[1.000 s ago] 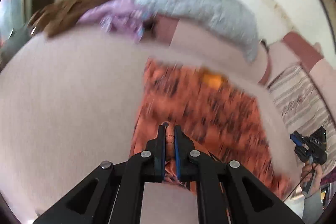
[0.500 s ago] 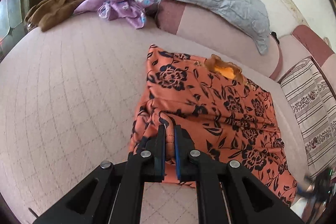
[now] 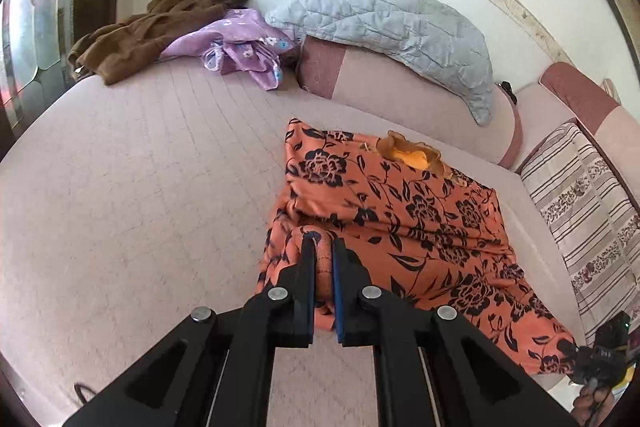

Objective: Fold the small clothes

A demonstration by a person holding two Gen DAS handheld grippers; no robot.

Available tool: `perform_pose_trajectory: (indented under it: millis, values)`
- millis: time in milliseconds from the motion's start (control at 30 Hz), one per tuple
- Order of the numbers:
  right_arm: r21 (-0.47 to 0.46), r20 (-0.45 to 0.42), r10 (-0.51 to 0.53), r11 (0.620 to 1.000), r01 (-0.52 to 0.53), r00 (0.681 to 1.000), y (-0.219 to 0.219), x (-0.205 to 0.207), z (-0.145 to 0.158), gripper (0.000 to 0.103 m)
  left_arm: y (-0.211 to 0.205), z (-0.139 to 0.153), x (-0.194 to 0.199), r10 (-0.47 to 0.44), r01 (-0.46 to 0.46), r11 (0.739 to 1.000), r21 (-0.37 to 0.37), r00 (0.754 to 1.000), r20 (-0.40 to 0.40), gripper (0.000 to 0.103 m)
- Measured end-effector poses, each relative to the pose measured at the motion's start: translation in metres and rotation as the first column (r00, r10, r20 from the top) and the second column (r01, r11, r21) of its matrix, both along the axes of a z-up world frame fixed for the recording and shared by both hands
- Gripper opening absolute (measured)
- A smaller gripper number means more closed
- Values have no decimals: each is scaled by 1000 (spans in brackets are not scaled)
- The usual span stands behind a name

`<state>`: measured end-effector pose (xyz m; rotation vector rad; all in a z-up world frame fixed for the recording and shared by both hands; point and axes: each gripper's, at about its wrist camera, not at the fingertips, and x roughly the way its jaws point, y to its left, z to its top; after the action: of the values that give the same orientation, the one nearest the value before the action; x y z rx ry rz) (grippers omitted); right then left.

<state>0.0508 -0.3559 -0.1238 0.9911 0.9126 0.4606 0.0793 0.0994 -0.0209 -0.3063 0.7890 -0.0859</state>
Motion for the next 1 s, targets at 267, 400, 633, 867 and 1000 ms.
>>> perform_pose_trajectory:
  millis: [267, 400, 633, 867, 1000]
  values:
    - [33, 32, 42, 999, -43, 999, -21, 53, 13, 7, -6, 15, 39, -80, 80, 997, 9, 997, 2, 7]
    - [23, 170, 13, 1000, -17, 985, -35, 159, 61, 7, 1, 34, 124, -20, 22, 999, -25, 997, 81, 9]
    - [-148, -63, -97, 985, 86, 993, -34, 270, -8, 79, 24, -63, 214, 112, -117, 993, -18, 976, -184, 75]
    - [-355, 29, -88, 930, 93, 996, -34, 197, -12, 79, 18, -79, 153, 32, -28, 999, 30, 990, -134, 75]
    - [-379, -64, 49, 923, -70, 997, 0, 230, -31, 78, -25, -112, 176, -54, 85, 991, 103, 960, -275, 76]
